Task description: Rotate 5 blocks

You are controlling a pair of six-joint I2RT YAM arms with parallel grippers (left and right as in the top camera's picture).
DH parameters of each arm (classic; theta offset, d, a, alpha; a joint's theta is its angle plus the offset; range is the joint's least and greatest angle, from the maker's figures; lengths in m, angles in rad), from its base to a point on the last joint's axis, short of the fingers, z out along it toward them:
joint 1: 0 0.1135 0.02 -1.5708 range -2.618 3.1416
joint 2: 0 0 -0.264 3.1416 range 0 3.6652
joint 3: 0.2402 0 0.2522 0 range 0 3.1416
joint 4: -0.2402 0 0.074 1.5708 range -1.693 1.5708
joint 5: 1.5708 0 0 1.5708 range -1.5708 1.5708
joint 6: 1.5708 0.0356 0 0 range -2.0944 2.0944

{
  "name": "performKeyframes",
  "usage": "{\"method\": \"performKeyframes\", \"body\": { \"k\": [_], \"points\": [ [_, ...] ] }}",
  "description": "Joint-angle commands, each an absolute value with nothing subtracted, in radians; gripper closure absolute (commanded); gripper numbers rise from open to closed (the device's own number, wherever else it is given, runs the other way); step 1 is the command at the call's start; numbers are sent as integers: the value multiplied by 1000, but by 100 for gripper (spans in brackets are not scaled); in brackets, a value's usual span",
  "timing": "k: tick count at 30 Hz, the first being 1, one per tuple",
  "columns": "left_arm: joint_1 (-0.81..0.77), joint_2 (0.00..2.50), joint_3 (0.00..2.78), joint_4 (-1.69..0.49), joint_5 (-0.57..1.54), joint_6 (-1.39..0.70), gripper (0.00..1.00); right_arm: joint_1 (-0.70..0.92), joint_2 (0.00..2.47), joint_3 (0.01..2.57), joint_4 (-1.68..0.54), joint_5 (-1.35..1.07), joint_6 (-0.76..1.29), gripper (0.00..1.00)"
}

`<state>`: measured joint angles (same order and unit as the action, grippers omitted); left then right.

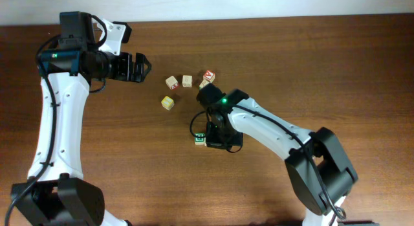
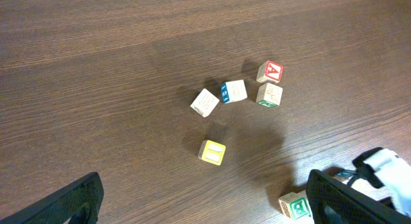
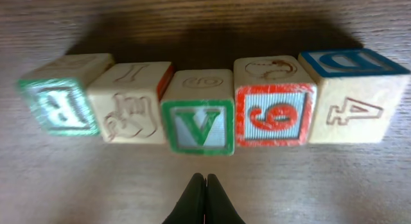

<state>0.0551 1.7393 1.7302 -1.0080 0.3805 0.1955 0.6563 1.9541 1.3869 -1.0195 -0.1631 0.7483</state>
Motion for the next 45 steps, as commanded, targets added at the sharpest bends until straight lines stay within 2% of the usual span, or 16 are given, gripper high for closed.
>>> {"method": "performKeyframes", "body": {
  "k": [1, 32, 41, 45],
  "points": [
    [55, 1740, 1748, -1009, 377, 215, 1, 662, 1988, 1373, -1016, -172, 761, 96],
    [55, 1740, 1747, -1009, 377, 215, 1, 640, 1965, 1393, -979, -198, 685, 96],
    [55, 1740, 1748, -1008, 377, 215, 1, 642, 1927, 1393, -762, -114, 606, 96],
    [55, 1740, 1748, -1009, 377, 215, 1, 642, 1927, 1393, -747, -78, 606, 96]
  ]
}}
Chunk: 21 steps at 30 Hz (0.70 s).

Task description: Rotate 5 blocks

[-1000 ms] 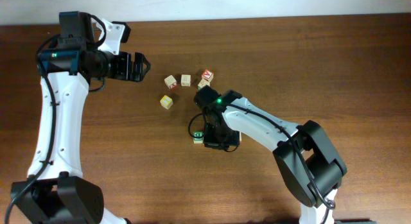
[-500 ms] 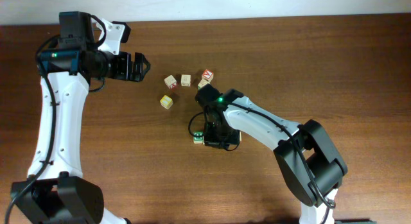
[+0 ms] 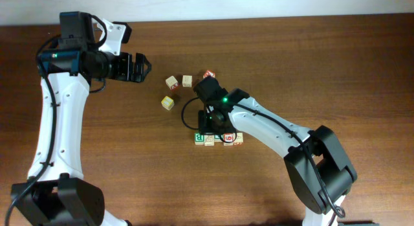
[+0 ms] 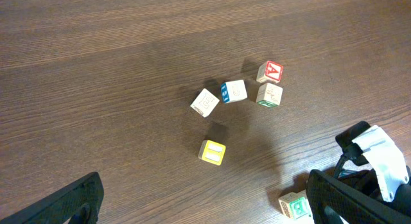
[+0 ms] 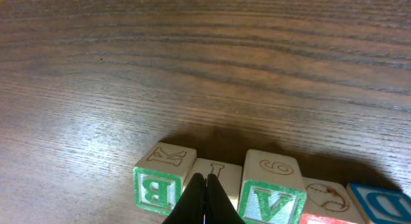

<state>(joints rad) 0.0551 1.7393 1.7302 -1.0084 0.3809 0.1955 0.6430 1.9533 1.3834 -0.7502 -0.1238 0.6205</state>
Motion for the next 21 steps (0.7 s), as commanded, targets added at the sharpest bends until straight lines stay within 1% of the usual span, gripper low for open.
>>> {"method": "performKeyframes", "body": {
  "k": [1, 4, 6, 21],
  "points": [
    [55, 1740, 1748, -1008, 377, 215, 1, 642, 1927, 1393, -746, -48, 606, 96],
    [55, 1740, 1747, -1008, 377, 215, 1, 638, 1934, 1393, -739, 53, 606, 96],
    [55, 1740, 1747, -1008, 377, 215, 1, 628, 1950, 1393, -735, 56, 607, 96],
    [55, 1740, 1748, -1008, 377, 215, 1, 606, 1985, 1393, -769, -103, 606, 96]
  ]
}}
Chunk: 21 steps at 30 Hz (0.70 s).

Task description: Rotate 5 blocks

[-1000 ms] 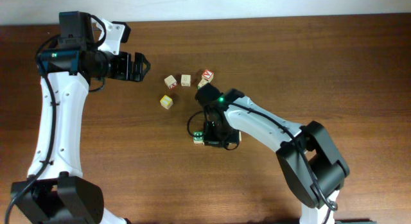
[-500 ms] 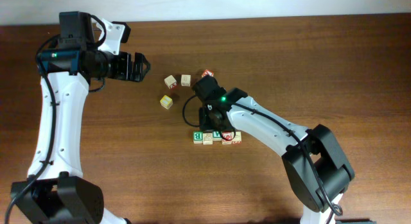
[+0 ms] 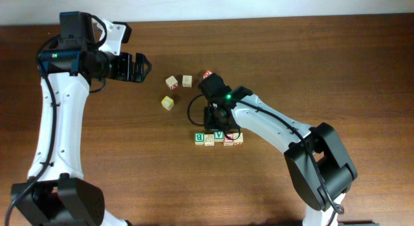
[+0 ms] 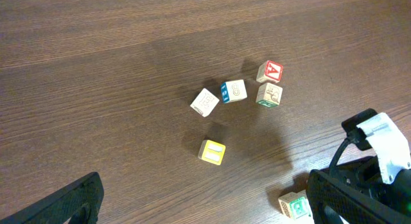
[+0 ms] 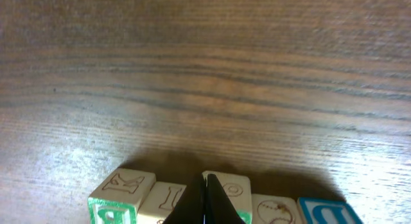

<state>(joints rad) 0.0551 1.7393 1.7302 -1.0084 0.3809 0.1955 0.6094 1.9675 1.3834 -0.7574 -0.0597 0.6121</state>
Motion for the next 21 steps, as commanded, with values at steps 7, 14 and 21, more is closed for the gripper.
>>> {"method": "performKeyframes", "body": {
  "k": [7, 14, 21],
  "points": [
    [55, 1740, 1748, -1008, 377, 215, 1, 608, 1986, 1393, -789, -121, 610, 96],
    [55, 1740, 1748, -1008, 377, 215, 1, 605, 1986, 1393, -760, -118, 609, 95],
    [55, 1740, 1748, -1008, 377, 215, 1, 568, 2000, 1392, -738, -108, 612, 94]
  ]
}}
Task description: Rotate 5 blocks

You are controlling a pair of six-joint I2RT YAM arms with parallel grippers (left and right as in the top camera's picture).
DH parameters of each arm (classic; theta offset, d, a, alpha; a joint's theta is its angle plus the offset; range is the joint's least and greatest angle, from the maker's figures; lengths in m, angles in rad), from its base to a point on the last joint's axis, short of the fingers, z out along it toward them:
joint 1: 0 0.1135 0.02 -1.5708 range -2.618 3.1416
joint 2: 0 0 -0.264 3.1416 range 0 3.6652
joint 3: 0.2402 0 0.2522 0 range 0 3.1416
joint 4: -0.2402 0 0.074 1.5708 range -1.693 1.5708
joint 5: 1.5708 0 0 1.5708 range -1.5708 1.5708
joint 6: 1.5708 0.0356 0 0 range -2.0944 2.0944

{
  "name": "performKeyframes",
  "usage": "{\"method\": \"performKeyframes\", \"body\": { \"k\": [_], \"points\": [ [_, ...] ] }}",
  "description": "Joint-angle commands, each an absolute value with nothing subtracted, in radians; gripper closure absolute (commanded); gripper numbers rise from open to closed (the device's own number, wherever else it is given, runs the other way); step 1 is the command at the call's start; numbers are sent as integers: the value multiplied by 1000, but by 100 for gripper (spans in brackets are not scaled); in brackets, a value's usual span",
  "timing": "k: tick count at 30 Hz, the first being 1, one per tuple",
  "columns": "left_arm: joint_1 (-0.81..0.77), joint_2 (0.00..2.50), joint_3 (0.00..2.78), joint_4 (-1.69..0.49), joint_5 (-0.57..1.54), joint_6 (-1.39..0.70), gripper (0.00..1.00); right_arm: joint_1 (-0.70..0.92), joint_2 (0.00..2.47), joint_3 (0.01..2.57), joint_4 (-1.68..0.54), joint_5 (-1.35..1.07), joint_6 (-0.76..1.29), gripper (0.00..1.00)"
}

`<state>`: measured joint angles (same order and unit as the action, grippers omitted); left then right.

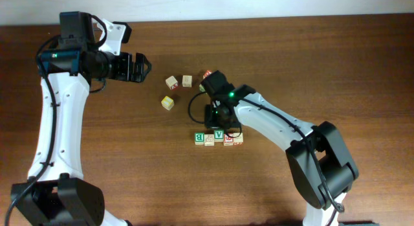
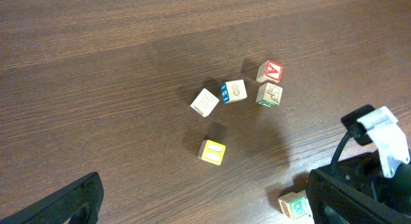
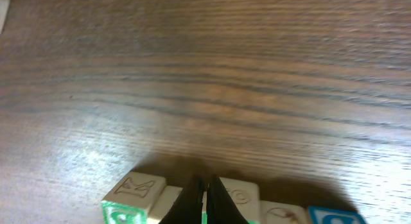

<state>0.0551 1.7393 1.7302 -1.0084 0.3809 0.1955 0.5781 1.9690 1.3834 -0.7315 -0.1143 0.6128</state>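
Five letter blocks stand in a row on the wooden table. In the right wrist view only their tops show at the bottom edge: the green K block, a circle-marked block and a blue-edged one. My right gripper hovers just behind the row, fingers pressed together but for a hairline slit, holding nothing. My left gripper stays wide open at the far left, high above the table, its fingers framing the view.
Loose blocks lie behind the row: a red A block, a blue-sided block, a green-sided block, a plain block and a yellow block. My right arm crosses the table from the lower right.
My right gripper has shifted slightly farther from the row, whose tops sit a little lower in its view. A thin slit shows between its fingers. The left arm and blocks have not moved.
My right gripper was shut, low in front of the five-block row, facing the sides marked B, V, 9 and 4. Then it stood over the row, seeing mostly the tops. Then it was farther back, and now farther still. The left arm stayed still, open.
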Motion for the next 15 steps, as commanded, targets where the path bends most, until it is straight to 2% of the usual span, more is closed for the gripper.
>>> {"method": "performKeyframes", "body": {
  "k": [1, 15],
  "points": [
    [55, 1740, 1748, -1009, 377, 215, 1, 568, 2005, 1392, -744, -113, 621, 94],
    [55, 1740, 1748, -1008, 377, 215, 1, 569, 2010, 1392, -778, -167, 621, 94]
  ]
}}
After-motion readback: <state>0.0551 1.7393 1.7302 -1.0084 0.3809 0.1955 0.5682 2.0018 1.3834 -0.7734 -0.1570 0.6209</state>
